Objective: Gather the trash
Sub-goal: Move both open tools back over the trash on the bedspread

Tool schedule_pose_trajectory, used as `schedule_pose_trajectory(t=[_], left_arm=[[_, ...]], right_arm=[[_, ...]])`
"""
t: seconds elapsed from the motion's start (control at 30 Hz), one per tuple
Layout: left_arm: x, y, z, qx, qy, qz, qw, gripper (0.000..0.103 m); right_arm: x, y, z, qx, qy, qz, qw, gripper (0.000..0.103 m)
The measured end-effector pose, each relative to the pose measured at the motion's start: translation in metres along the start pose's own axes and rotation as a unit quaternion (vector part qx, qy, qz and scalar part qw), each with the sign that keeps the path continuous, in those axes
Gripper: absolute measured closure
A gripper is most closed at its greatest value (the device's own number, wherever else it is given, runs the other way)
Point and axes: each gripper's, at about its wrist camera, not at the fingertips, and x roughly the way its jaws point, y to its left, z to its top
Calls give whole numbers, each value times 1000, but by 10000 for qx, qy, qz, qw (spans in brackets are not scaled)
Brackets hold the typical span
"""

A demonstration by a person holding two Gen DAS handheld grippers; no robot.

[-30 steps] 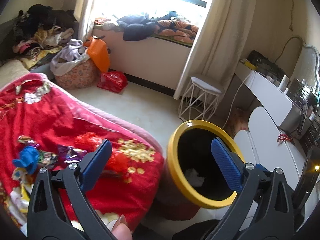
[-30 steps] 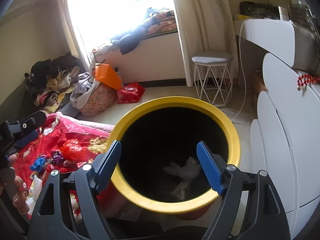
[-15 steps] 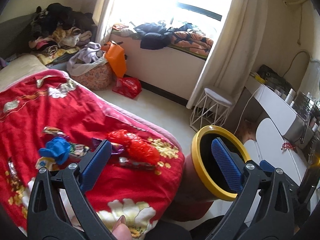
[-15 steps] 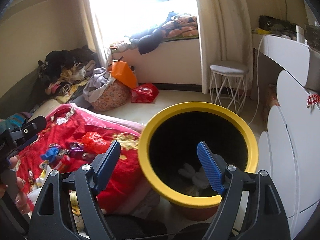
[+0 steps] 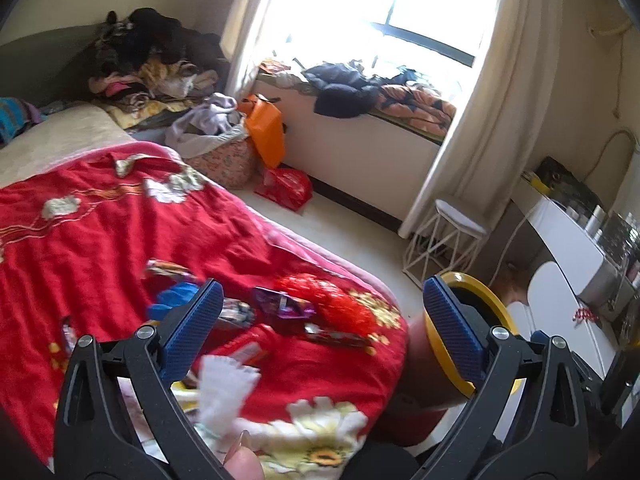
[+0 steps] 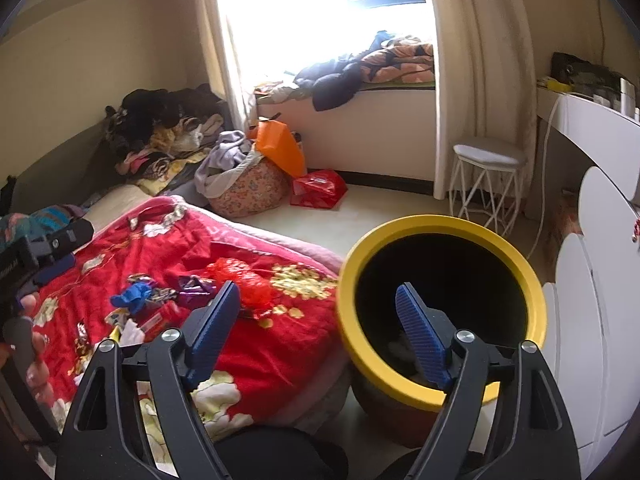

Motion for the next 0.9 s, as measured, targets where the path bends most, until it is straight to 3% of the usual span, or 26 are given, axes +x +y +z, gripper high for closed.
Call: schedule_pose_trajectory(t=[0.43, 0.9], left_arm=[[-27, 55, -4, -305, -65, 487, 9983, 11], [-45, 93, -19, -422, 27, 690, 9967, 11]], right_arm=[[8, 47, 2, -420, 94, 420, 9982, 20], [26, 93, -5, -838, 318, 812, 9927, 20]])
